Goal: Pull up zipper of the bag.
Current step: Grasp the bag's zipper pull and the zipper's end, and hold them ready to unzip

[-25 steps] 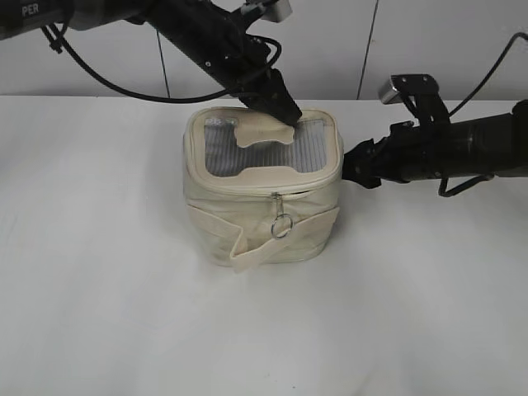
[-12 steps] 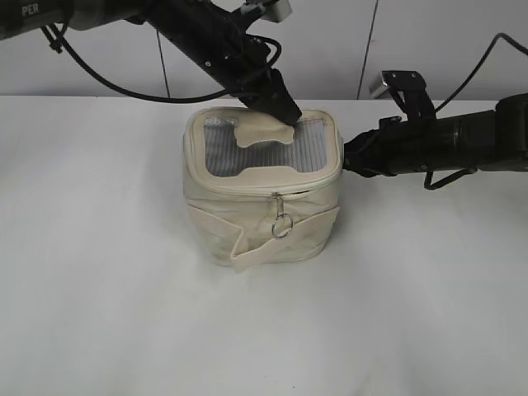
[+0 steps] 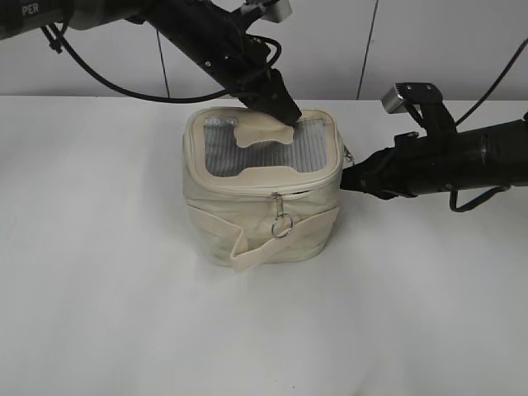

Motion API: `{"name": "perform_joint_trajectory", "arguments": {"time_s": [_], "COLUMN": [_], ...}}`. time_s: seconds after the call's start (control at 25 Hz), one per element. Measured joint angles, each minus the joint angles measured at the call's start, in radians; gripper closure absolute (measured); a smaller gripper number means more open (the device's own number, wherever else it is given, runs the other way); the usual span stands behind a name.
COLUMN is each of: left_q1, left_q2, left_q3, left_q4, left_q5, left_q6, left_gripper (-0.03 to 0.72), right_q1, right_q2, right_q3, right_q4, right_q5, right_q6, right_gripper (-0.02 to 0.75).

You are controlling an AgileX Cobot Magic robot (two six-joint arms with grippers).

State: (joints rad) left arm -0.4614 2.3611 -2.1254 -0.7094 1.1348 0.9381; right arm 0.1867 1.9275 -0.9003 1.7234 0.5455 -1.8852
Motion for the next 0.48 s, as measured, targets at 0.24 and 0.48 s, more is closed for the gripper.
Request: {"name": "perform_joint_trajectory", "arguments": {"time_s": [0.24, 0.48], "left_q1": [-0.002, -0.002], "left_q2": [0.0, 0.0], "left_q3": [0.0, 0.0], "left_q4": [0.001, 0.001], "left_q5": [0.002, 0.003], "left_q6": [0.0, -0.015], "left_gripper": [0.644, 0.644], "right_q1": [0.0, 0.0], "right_q2": [-0.076, -0.102], "right_q3": [0.089, 0.12], "right_q4": [-0.05, -0.073], "right_q5": [0.002, 0.027], "right_q6": [0.054, 0.078], "right_gripper": [0.726, 0.726]}}
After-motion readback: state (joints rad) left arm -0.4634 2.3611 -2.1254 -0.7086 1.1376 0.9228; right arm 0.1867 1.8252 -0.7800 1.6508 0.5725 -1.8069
